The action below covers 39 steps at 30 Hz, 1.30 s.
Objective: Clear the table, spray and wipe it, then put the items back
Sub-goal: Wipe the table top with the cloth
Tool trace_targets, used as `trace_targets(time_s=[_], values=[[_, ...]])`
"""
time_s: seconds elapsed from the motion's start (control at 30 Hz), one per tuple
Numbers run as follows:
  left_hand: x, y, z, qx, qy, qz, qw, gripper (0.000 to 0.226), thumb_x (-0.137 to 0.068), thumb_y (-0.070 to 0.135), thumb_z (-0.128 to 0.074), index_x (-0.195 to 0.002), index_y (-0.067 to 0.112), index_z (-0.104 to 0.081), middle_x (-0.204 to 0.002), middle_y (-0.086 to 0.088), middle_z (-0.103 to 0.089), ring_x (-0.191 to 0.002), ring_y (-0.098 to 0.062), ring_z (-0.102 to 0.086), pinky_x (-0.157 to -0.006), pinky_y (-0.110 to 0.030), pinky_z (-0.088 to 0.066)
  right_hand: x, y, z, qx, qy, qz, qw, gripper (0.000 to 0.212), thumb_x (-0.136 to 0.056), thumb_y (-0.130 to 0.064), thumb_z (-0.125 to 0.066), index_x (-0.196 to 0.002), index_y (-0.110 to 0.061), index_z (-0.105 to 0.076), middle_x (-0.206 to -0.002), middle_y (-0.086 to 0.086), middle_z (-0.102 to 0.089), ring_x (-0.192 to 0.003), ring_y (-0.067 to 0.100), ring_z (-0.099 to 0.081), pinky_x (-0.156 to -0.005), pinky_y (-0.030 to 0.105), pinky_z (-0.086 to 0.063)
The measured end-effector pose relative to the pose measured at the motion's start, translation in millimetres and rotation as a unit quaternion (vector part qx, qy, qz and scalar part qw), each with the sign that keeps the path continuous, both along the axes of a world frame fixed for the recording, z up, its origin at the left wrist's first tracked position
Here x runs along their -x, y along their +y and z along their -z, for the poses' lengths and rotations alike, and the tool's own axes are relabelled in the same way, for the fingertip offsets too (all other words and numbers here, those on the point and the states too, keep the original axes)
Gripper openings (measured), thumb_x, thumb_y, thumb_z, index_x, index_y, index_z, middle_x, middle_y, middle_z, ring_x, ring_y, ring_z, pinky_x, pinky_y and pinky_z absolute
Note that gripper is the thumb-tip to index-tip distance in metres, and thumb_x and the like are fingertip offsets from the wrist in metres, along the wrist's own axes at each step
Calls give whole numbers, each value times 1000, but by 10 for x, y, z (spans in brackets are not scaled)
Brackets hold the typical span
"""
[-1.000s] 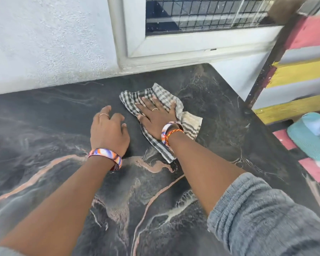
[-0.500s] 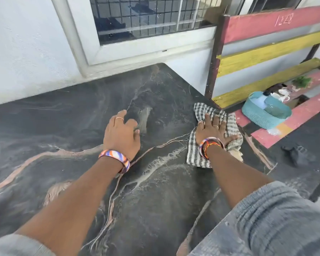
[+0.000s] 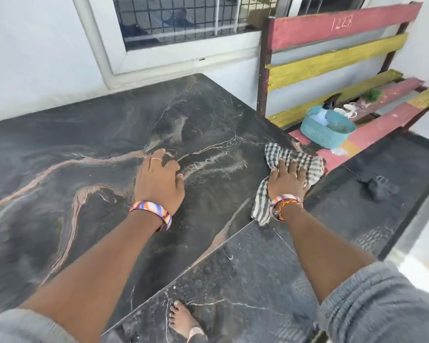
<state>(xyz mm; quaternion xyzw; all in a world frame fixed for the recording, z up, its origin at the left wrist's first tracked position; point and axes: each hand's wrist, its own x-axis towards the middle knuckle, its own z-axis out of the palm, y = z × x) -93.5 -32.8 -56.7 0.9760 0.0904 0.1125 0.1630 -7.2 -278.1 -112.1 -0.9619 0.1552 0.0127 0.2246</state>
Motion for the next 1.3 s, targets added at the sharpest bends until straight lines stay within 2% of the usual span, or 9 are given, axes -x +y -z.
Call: trace_targets(time_s=[0.17, 0.33, 0.5, 0.6, 0.73, 0.87, 0.97, 1.1, 1.3], values=[[524, 8, 24, -6, 3, -41, 999, 26, -87, 16, -51, -108, 8, -64, -142, -19, -41, -132, -34, -35, -106, -42, -31, 616, 503, 80, 1, -49, -53, 997, 48, -96, -30, -30, -144, -26, -28, -157, 2, -15, -145, 28, -2, -112, 57, 2], [929, 107, -3, -15, 31, -98, 995, 27, -87, 15, -50, -107, 5, -63, -133, -23, -48, -124, -38, -40, -101, -46, -35, 1194, 996, 95, 36, -42, -153, 987, 50, -96, -32, -27, -146, -29, -20, -158, -1, -11, -145, 26, -1, -113, 54, 2], [1194, 320, 15, -23, 58, -116, 991, 31, -88, 17, -50, -115, 8, -61, -142, -17, -42, -129, -37, -37, -106, -44, -32, 1620, 1497, 28, 54, -19, -302, 952, 50, -97, -33, -26, -146, -33, -14, -158, -4, -7, -145, 26, 1, -108, 63, -2], [1280, 422, 26, -21, 73, -133, 988, 31, -88, 17, -51, -117, 8, -60, -143, -17, -40, -131, -37, -35, -107, -44, -32, 1637, 1582, -7, 59, -16, -345, 937, 50, -97, -33, -26, -145, -34, -13, -158, -5, -6, -145, 26, 1, -107, 64, -2], [1312, 534, 26, -26, 90, -150, 984, 32, -89, 18, -49, -117, 9, -60, -144, -17, -40, -131, -37, -35, -107, -43, -32, 1560, 1594, 3, 72, -10, -357, 931, 50, -97, -37, -21, -146, -37, -11, -158, -6, -3, -145, 25, 4, -105, 67, 4], [1241, 571, 16, -26, 93, -151, 984, 33, -90, 20, -49, -119, 9, -59, -144, -17, -39, -132, -36, -35, -107, -42, -31, 1449, 1674, 33, 94, -11, -344, 934, 49, -96, -40, -17, -144, -41, -8, -158, -7, -1, -145, 26, 9, -91, 78, 14], [1147, 604, 8, -26, 91, -147, 985, 33, -90, 21, -48, -120, 9, -58, -144, -17, -40, -132, -36, -35, -108, -41, -31, 1329, 1741, 43, 98, -5, -334, 937, 49, -96, -41, -16, -144, -42, -7, -158, -8, 0, -144, 27, 10, -85, 80, 17], [987, 710, 9, -33, 98, -135, 985, 33, -90, 21, -48, -120, 10, -57, -140, -18, -44, -129, -36, -38, -106, -42, -33, 1166, 1817, 54, 102, 8, -329, 939, 51, -95, -43, -13, -145, -40, -4, -158, -7, 4, -144, 29, 13, -86, 79, 18], [559, 979, 21, -22, 89, -116, 989, 32, -89, 18, -48, -118, 7, -58, -145, -18, -39, -133, -37, -34, -108, -43, -31, 813, 1971, 46, 102, 12, -295, 950, 53, -94, -43, -13, -146, -38, -2, -158, -4, 5, -144, 30, 14, -90, 78, 17]])
